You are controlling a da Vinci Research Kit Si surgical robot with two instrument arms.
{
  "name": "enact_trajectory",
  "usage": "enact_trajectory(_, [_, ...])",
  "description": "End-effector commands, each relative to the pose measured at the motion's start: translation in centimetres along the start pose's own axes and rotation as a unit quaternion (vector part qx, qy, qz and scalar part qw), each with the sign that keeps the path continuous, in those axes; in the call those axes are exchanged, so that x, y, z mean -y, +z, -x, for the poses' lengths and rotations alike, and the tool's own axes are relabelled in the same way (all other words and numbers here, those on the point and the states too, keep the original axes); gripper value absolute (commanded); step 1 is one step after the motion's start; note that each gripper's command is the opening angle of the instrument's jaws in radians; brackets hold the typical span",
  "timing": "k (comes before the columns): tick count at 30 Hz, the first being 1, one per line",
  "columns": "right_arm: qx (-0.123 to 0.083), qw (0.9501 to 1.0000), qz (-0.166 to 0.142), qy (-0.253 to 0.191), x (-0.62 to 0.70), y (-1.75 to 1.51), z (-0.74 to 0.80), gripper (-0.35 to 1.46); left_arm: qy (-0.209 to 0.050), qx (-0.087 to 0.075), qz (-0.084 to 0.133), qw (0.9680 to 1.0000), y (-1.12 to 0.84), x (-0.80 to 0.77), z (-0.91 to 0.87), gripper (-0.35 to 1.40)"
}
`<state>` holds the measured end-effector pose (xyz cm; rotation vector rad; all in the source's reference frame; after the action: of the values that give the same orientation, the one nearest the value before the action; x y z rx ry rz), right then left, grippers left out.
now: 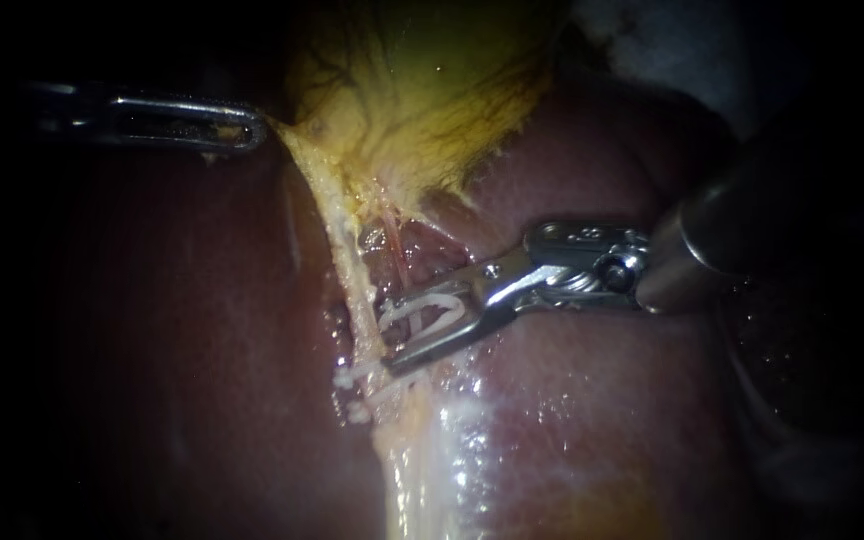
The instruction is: Clipping third clip left tube
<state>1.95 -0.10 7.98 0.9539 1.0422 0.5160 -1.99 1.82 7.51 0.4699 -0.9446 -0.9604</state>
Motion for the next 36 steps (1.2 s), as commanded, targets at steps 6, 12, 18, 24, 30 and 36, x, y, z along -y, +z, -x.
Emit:
enact_trajectory(6, [-0.037, 0.9984, -0.037, 0.023, -0.01, 0.17, 0.0, 0.46, 0.0, 0.0, 0.0, 1.0, 0.0, 0.0, 0.0, -0.35])
enact_trajectory(12, [-0.084, 0.9911, -0.092, 0.046, 0.01, 0.31, -0.07, 0.48, 0.0, 0.0, 0.0, 1.0, 0.0, 0.0, 0.0, -0.35])
enact_trajectory(18, [-0.124, 0.9817, -0.132, 0.057, 0.1, 0.39, -0.17, 0.48, 0.0, 0.0, 0.0, 1.0, 0.0, 0.0, 0.0, -0.35])
enact_trajectory(24, [-0.159, 0.9767, -0.127, 0.07, 0.2, 0.36, -0.37, 0.48, 0.0, 0.0, 0.0, 1.0, 0.01, 0.0, 0.0, -0.35])
enact_trajectory(30, [-0.173, 0.9748, -0.112, 0.085, 0.24, 0.27, -0.58, 0.48, 0.0, 0.0, 0.0, 1.0, 0.01, 0.0, 0.0, -0.35])
enact_trajectory(36, [-0.174, 0.9746, -0.111, 0.087, 0.27, 0.24, -0.63, 0.43, 0.0, 0.0, 0.0, 1.0, 0.01, 0.0, 0.0, -0.35])
